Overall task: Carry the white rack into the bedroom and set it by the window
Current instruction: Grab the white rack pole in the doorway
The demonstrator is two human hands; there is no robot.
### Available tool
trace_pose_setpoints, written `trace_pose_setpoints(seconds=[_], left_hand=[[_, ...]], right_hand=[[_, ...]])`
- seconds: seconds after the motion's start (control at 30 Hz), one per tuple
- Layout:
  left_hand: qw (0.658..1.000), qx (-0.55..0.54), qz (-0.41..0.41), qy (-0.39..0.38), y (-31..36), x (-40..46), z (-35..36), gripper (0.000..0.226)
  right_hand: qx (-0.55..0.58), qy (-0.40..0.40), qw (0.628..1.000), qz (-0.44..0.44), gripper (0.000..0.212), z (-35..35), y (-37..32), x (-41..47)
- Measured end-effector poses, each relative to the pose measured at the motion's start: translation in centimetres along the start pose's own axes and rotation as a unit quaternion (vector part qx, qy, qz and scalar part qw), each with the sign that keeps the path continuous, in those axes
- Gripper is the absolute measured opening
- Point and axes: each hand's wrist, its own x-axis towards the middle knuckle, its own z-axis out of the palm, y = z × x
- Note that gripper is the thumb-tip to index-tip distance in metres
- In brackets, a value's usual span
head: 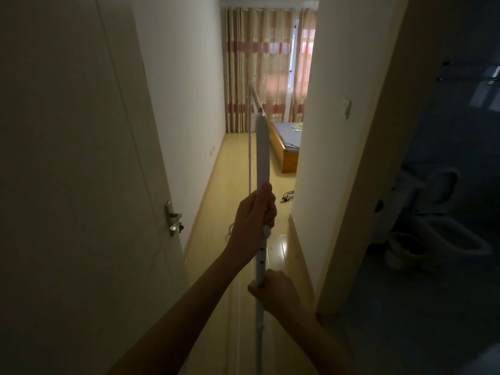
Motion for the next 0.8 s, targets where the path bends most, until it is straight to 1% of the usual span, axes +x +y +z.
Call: trace_pose_setpoints(seconds=[0.13,0.3,0.37,0.47,0.5,0.57,0.6,0.7,0.8], left_hand=[[1.0,0.007,0.005,0.002,-0.2,1.0,-0.3,0.067],[1.0,0.001,0.006,0.0,-1.0,2.5,-1.4,0.062],[1.0,-0.01,0.0,0.0,-1.2,3.2,-2.0,0.066],[1.0,-0.01,-0.001,0.01,-1.7,4.2,-2.6,0.071],[1.0,-0.009,0.001,0.015,-1.9,4.5,-2.6,0.071],[1.0,-0.009,0.006,0.028,-2.3,5.1,-2.7,0.072],[0.999,-0.007,0.009,0.034,-2.5,5.4,-2.7,0.071],[0.999,0.005,0.021,0.043,-3.0,6.4,-2.9,0.06],[0.998,0.008,0.036,0.052,-3.5,7.6,-3.2,0.046]], right_hand=[[0.03,0.011,0.999,-0.008,0.012,0.0,-0.1,1.1],[0.031,0.024,0.999,-0.007,0.012,0.2,-0.5,2.6],[0.031,0.025,0.999,-0.008,0.012,0.3,-0.6,3.4],[-0.007,0.009,1.0,-0.016,0.009,0.1,-0.7,4.8],[-0.026,0.002,0.999,-0.02,0.015,0.0,-0.6,5.2],[-0.028,-0.006,0.999,-0.017,0.023,-0.4,-0.7,5.9],[-0.018,-0.007,1.0,-0.008,0.025,-0.5,-0.8,6.2],[0.021,0.026,0.999,0.021,0.025,-0.4,-1.2,6.7],[0.027,0.02,0.999,0.027,0.023,-0.6,-1.3,8.2]])
